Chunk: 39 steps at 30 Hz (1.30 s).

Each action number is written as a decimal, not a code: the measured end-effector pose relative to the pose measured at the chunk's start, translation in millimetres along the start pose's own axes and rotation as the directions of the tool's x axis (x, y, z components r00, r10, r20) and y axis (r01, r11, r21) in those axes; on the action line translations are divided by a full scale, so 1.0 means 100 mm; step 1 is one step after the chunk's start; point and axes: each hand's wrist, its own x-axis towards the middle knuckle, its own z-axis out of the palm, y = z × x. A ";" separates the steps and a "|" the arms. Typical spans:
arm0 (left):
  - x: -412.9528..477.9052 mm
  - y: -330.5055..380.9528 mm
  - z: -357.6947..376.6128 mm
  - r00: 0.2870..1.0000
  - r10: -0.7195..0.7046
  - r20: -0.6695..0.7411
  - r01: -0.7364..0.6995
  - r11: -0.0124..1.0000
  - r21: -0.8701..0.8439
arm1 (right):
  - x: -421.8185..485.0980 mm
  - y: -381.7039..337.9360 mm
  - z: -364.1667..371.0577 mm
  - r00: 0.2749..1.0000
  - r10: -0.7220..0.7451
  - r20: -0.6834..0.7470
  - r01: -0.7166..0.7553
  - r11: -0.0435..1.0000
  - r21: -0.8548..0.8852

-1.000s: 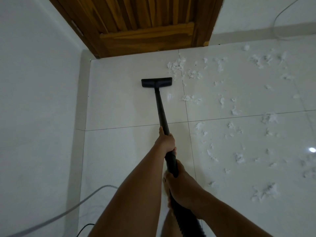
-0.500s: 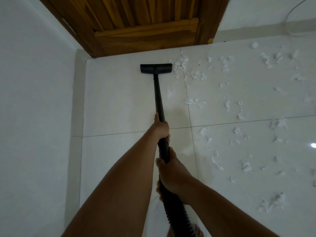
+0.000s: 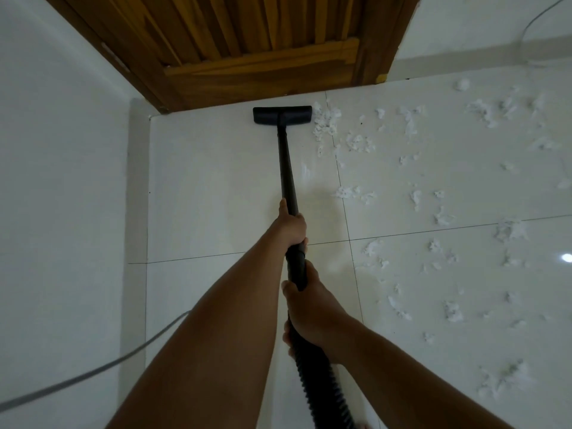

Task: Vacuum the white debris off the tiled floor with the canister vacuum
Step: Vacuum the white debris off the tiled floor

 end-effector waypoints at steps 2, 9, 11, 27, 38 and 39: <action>-0.03 -0.03 0.01 1.000 -0.005 0.006 0.005 1.000 0.002 | -0.04 0.02 0.01 1.000 0.009 -0.007 -0.009 1.000 -0.010; -0.33 -0.23 0.11 0.999 -0.032 0.020 0.032 0.999 -0.008 | -0.39 0.17 0.01 0.999 0.034 -0.007 -0.034 0.996 -0.078; -0.44 -0.27 0.15 0.999 -0.033 0.025 0.034 0.999 -0.017 | -0.50 0.23 0.00 0.999 0.039 -0.008 -0.039 0.996 -0.086; -0.27 -0.02 0.12 0.999 -0.030 0.024 0.031 0.999 -0.039 | -0.33 0.01 -0.11 1.000 0.014 -0.025 -0.015 0.998 -0.055; -0.19 0.11 -0.05 0.999 -0.050 0.009 0.050 0.998 -0.039 | -0.23 -0.19 -0.01 0.999 0.038 -0.018 -0.038 0.999 -0.023; -0.23 0.10 -0.05 0.998 -0.060 0.012 0.060 0.997 -0.043 | -0.28 -0.19 -0.01 0.999 0.047 -0.018 -0.047 0.999 -0.018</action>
